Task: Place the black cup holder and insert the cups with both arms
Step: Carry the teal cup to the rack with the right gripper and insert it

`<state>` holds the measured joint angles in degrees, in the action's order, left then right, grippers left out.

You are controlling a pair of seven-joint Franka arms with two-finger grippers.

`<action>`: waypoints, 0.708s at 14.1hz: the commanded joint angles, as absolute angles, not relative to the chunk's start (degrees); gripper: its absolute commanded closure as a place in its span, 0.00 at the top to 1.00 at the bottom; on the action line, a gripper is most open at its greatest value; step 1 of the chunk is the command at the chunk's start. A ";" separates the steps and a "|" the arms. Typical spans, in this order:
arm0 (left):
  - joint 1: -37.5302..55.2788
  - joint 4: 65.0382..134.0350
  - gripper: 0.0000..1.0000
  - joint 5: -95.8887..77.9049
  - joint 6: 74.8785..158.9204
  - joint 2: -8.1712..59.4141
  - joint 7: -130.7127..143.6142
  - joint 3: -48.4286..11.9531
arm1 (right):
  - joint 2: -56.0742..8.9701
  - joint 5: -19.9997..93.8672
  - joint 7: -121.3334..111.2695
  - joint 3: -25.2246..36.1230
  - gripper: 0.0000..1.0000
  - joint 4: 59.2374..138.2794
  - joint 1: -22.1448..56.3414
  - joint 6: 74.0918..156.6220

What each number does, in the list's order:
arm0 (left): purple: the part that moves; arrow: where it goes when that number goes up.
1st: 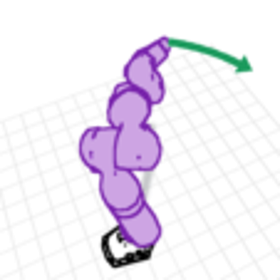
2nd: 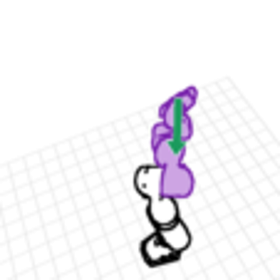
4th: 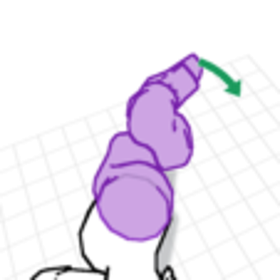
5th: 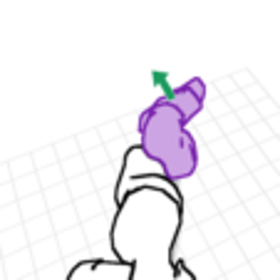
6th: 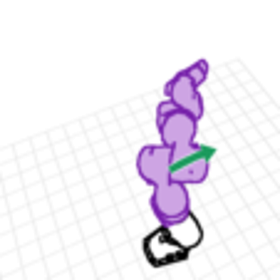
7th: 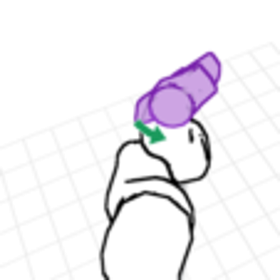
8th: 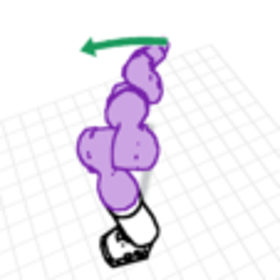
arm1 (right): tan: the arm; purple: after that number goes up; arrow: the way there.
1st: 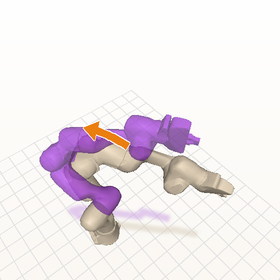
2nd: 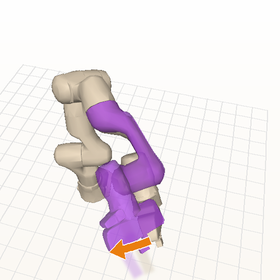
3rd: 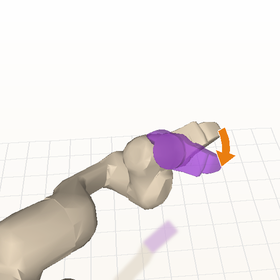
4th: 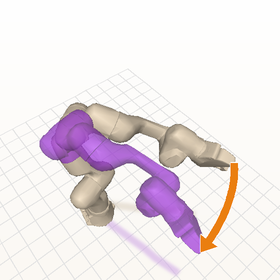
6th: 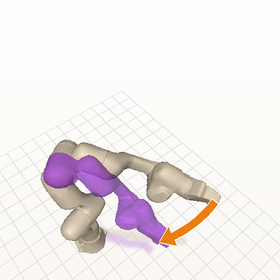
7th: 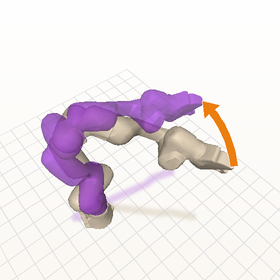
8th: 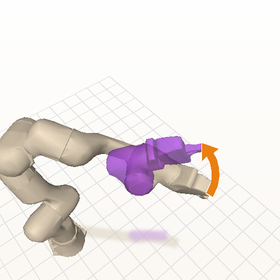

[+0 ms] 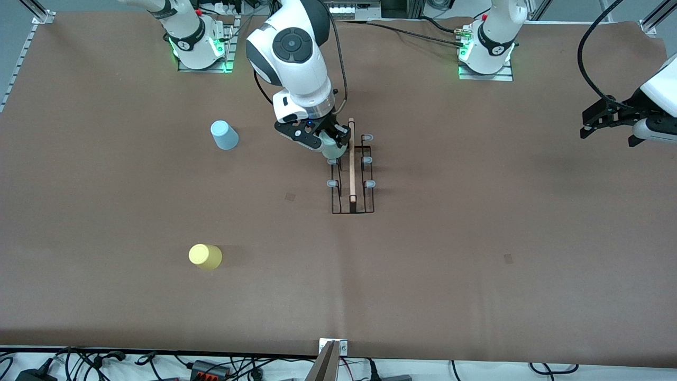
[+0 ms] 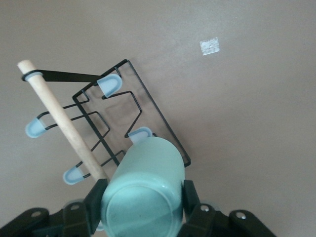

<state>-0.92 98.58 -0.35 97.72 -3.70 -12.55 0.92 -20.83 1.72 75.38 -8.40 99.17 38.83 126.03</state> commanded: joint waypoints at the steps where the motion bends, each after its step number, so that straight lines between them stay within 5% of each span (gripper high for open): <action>1: -0.79 96.15 1.00 -0.35 95.89 -2.72 -13.71 1.05 | -19.95 0.62 76.73 -8.00 0.14 100.98 39.73 126.21; 7: -0.70 96.06 1.00 -0.35 95.89 -2.72 -13.71 0.97 | -19.25 0.62 76.73 -9.75 0.15 103.80 40.25 126.21; 8: -0.79 96.06 1.00 -0.35 95.89 -2.72 -13.71 0.97 | -19.25 0.62 76.73 -9.76 0.25 103.89 40.25 126.21; 9: -0.79 96.06 1.00 -0.35 95.89 -2.72 -13.71 0.97 | -19.25 0.62 76.64 -9.76 0.70 103.89 40.08 126.30; 10: -0.88 96.06 1.00 -0.35 95.89 -2.72 -13.71 1.05 | -19.25 0.62 76.21 -9.76 1.00 103.89 39.73 126.30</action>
<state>-0.76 97.71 -0.35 97.20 -3.35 -12.60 0.80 -20.58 1.53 75.39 -9.49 102.68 40.21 126.03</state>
